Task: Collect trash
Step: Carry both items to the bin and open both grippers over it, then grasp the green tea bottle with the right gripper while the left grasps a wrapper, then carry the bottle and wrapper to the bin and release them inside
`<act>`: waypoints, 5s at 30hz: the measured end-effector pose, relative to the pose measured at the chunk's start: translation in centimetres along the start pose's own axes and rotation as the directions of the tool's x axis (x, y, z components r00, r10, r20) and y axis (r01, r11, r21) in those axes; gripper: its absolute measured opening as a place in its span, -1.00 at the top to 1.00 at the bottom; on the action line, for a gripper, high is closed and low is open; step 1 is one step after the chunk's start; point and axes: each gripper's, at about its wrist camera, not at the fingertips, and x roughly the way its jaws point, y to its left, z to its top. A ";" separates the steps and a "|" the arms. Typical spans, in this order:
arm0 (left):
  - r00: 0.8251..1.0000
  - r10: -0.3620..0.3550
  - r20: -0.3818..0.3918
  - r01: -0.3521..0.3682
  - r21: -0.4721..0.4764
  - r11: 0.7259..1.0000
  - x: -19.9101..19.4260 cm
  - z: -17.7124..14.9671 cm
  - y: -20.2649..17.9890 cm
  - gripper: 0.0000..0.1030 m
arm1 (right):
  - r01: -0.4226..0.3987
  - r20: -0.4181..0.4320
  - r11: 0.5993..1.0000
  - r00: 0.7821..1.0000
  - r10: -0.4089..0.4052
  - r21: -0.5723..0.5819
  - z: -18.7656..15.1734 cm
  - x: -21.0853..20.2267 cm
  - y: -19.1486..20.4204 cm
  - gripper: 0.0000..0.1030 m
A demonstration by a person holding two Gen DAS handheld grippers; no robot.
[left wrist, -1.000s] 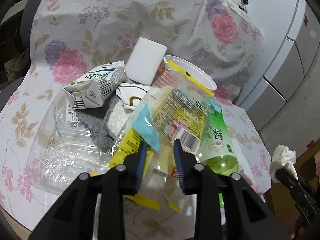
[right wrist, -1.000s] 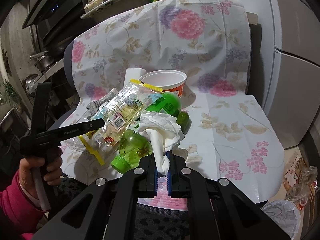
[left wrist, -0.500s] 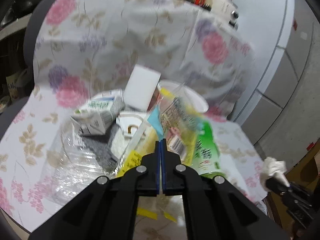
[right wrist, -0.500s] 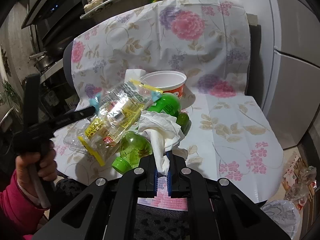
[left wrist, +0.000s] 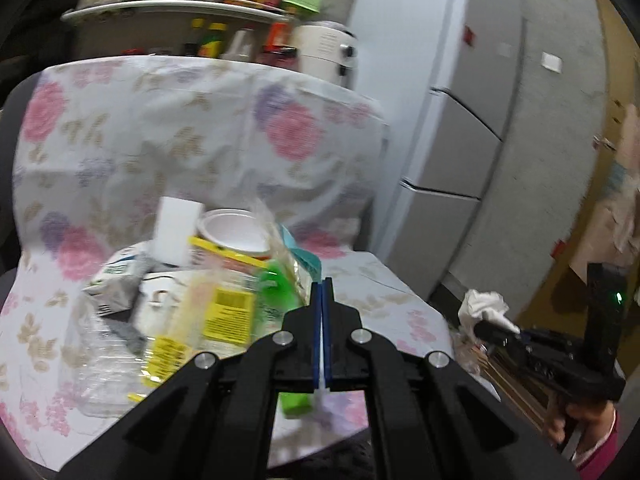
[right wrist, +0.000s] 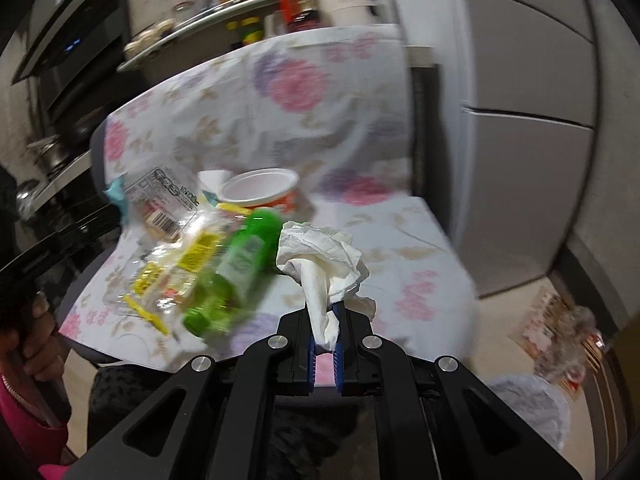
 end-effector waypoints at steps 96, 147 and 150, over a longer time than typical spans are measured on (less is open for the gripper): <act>0.913 0.195 -0.358 -0.223 -0.038 0.974 6.5 -4.6 13.5 0.47 | -0.207 -0.288 0.975 0.932 0.221 0.081 2.5 16.3 8.8 -0.41; 0.969 -0.219 -0.114 0.222 0.007 0.975 2.2 -2.3 -3.6 1.00 | 0.143 0.093 0.974 0.983 -0.161 0.174 3.4 -2.3 -2.0 -0.10; 0.939 -0.308 -0.150 0.320 0.061 0.945 3.6 -3.1 -7.8 1.00 | 0.211 0.110 0.952 0.964 -0.240 0.222 1.7 -5.6 -5.5 -0.11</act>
